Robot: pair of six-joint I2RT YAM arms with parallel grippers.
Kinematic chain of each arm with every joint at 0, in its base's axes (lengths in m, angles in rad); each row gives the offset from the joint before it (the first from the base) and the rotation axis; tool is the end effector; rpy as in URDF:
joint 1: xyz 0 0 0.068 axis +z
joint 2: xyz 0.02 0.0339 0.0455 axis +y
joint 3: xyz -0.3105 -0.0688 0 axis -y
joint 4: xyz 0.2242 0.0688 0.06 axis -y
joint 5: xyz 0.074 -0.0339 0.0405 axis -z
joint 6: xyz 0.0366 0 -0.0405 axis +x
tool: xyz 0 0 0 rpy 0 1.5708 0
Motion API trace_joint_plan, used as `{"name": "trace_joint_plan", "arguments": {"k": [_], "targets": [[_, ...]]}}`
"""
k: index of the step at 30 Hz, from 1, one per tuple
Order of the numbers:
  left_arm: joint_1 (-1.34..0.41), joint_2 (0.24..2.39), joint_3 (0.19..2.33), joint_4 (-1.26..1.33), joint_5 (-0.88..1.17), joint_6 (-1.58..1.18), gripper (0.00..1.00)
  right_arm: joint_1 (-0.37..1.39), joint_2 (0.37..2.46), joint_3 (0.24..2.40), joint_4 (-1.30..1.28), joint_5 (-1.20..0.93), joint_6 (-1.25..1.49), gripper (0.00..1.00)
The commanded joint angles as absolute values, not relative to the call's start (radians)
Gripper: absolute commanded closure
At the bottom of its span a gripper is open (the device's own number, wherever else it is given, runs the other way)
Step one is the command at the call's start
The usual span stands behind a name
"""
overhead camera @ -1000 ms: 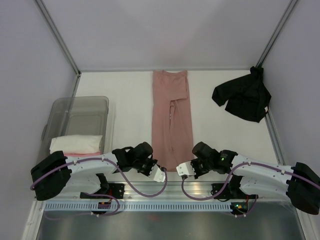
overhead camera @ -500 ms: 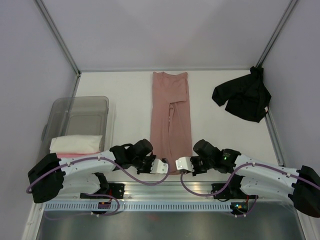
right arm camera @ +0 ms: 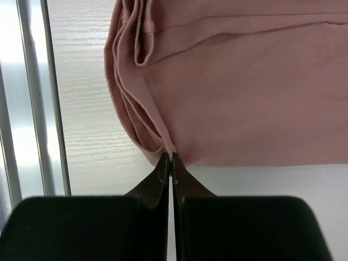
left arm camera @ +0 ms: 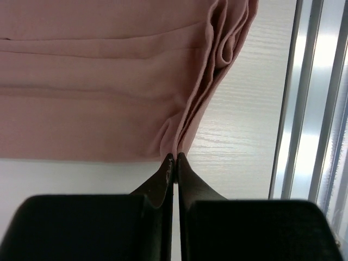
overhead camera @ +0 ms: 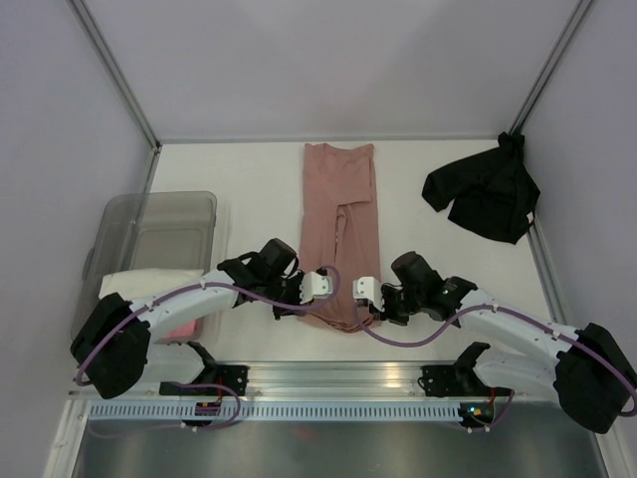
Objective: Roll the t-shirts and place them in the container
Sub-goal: Roll the tshirt
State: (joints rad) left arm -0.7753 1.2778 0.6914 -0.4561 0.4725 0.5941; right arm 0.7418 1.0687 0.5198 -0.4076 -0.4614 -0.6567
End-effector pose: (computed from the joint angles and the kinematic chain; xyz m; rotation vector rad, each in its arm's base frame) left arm 0.1340 -0.1547 0.2446 1.7610 1.8914 -0.6814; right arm 0.1030 0.1165 0.2326 -1.7391 1.7806 0.6159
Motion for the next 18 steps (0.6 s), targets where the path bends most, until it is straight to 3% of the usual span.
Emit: {"name": "trace_joint_plan", "arguments": {"k": [1,18], "targets": [[-0.749,1.302,0.738,-0.52,0.58,0.604,0.98,0.718,1.092,0.554,-0.353,-0.529,-0.629,1.0],[-0.624,1.482,0.853,-0.534,0.592,0.592,0.98,0.588,1.189,0.558,-0.219,-0.495,-0.494,1.0]]}}
